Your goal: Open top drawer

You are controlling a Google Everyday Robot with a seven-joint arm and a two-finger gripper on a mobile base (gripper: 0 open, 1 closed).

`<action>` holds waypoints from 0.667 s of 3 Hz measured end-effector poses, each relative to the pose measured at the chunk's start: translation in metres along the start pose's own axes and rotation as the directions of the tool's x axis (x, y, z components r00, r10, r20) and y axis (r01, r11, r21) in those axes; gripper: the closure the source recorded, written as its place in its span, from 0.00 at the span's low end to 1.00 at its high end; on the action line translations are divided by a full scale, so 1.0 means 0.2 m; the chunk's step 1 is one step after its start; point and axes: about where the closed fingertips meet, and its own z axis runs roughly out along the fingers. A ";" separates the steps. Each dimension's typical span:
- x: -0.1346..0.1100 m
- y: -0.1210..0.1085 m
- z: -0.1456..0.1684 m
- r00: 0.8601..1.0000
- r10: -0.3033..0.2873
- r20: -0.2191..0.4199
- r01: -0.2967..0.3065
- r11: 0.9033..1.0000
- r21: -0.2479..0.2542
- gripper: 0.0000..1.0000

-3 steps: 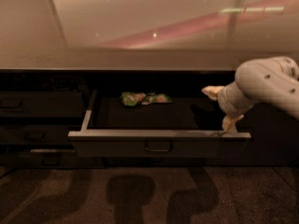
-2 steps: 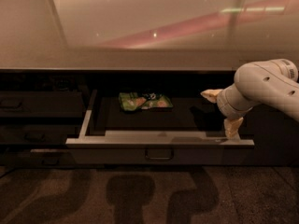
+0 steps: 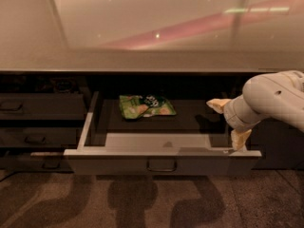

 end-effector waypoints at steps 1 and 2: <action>-0.01 0.05 -0.02 1.000 0.003 -0.005 -0.003 1.000 -0.005 0.00; 0.02 0.23 -0.08 0.998 0.036 -0.052 -0.036 0.999 -0.001 0.00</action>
Offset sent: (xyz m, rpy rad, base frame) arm -0.1350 -0.0567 -0.0606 -0.0817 0.0589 -0.1149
